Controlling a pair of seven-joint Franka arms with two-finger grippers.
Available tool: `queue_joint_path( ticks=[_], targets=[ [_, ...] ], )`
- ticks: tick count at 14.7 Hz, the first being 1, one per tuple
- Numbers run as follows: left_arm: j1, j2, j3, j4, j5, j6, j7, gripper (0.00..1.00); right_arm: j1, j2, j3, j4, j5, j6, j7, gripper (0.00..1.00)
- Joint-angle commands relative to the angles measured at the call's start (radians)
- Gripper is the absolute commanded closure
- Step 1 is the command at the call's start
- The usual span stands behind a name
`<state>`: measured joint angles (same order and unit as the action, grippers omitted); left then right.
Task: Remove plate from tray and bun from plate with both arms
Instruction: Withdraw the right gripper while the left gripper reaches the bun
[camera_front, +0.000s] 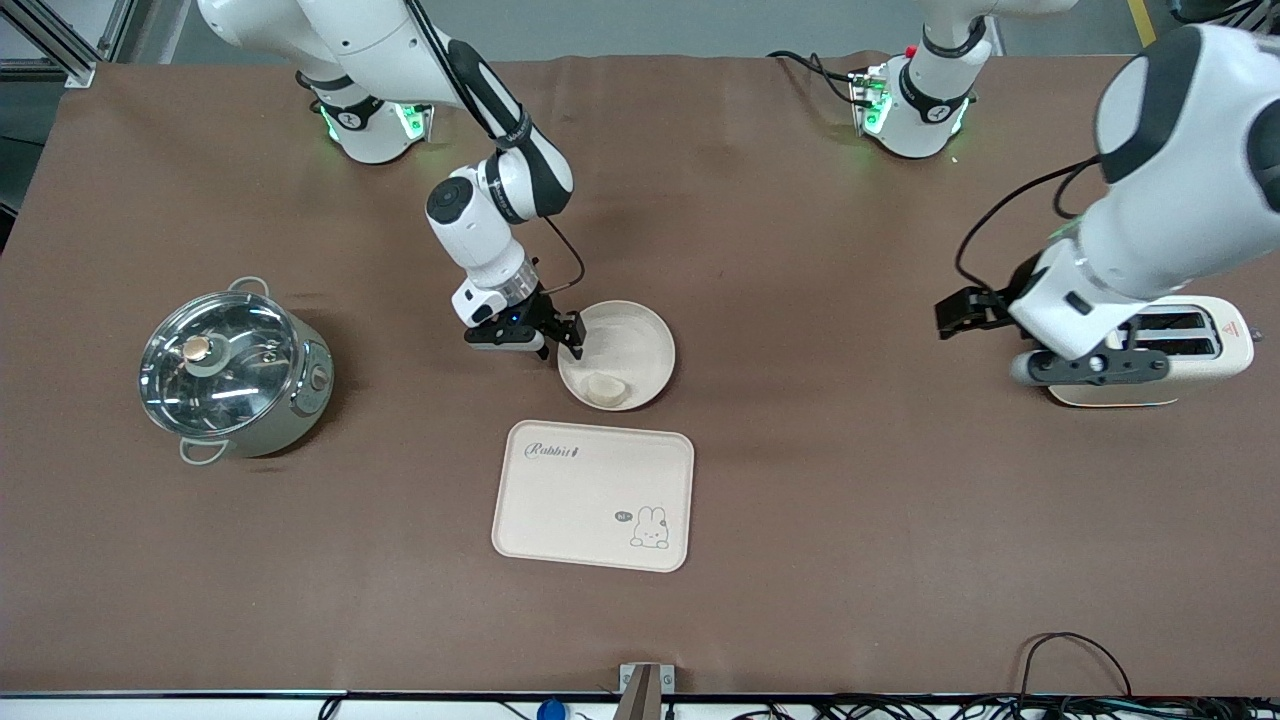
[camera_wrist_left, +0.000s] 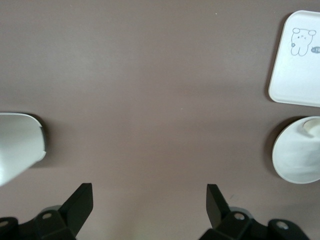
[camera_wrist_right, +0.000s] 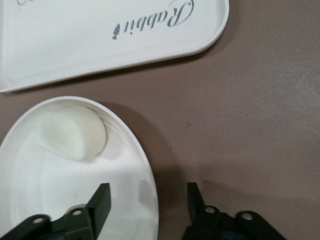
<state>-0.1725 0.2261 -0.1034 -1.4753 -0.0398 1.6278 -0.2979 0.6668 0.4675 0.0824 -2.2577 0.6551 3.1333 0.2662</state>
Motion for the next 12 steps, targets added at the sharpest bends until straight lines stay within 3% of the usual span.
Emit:
queue_joint_path(
  ticks=[1,7,10,12],
  targets=[
    [-0.053,0.058,0.002,0.033,-0.009,0.029,-0.098,0.00,-0.073,-0.134,0.007,-0.028,0.026,-0.151,0.001,0.00],
    [-0.179,0.163,0.001,0.033,-0.011,0.187,-0.282,0.00,-0.248,-0.374,-0.010,-0.068,0.003,-0.419,-0.027,0.00],
    [-0.275,0.235,0.002,0.035,-0.008,0.268,-0.423,0.00,-0.412,-0.466,-0.012,-0.030,-0.191,-0.626,-0.076,0.00],
    [-0.343,0.294,0.007,0.035,-0.003,0.364,-0.556,0.00,-0.505,-0.495,-0.012,0.073,-0.337,-0.816,-0.078,0.00]
  ],
)
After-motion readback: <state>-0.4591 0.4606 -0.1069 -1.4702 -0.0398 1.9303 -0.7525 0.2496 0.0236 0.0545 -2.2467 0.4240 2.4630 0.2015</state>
